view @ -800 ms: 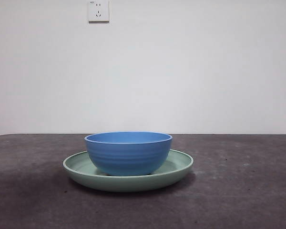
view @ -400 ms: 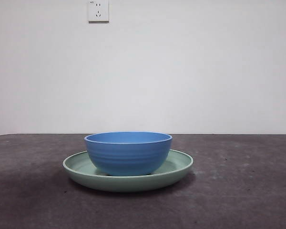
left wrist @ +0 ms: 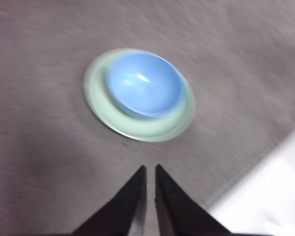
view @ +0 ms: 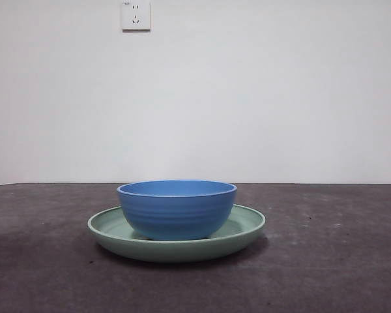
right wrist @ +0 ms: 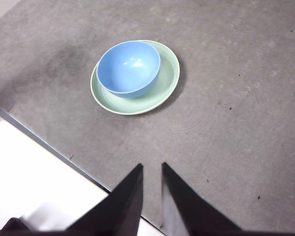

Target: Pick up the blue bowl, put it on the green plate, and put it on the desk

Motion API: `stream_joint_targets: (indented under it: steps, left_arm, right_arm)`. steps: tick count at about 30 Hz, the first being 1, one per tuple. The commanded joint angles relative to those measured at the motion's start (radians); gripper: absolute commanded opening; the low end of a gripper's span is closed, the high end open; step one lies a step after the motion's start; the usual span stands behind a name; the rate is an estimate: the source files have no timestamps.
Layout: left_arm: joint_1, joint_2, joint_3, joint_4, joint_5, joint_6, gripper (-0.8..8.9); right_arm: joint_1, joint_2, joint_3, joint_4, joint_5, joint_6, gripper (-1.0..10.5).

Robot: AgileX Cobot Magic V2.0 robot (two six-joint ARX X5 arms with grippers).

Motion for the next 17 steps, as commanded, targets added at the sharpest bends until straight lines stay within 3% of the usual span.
stream_joint_targets:
  steps: [1, 11, 14, 17]
  left_arm:
    - [0.086, -0.03, -0.041, 0.079, 0.009, 0.035, 0.29]
    - [0.288, -0.257, -0.55, 0.82, -0.038, 0.024, 0.29]
    - [0.325, -0.324, -0.7, 0.945, -0.12, 0.023, 0.29]
    - [0.355, -0.399, -0.811, 0.975, -0.207, 0.016, 0.29]
  right_arm:
    - [0.005, 0.004, 0.019, 0.01, -0.001, -0.011, 0.6]
    - [0.005, 0.004, 0.019, 0.01, -0.001, -0.011, 0.6]
    - [0.005, 0.004, 0.019, 0.01, -0.001, -0.011, 0.6]
    - [0.005, 0.004, 0.019, 0.01, -0.001, -0.011, 0.6]
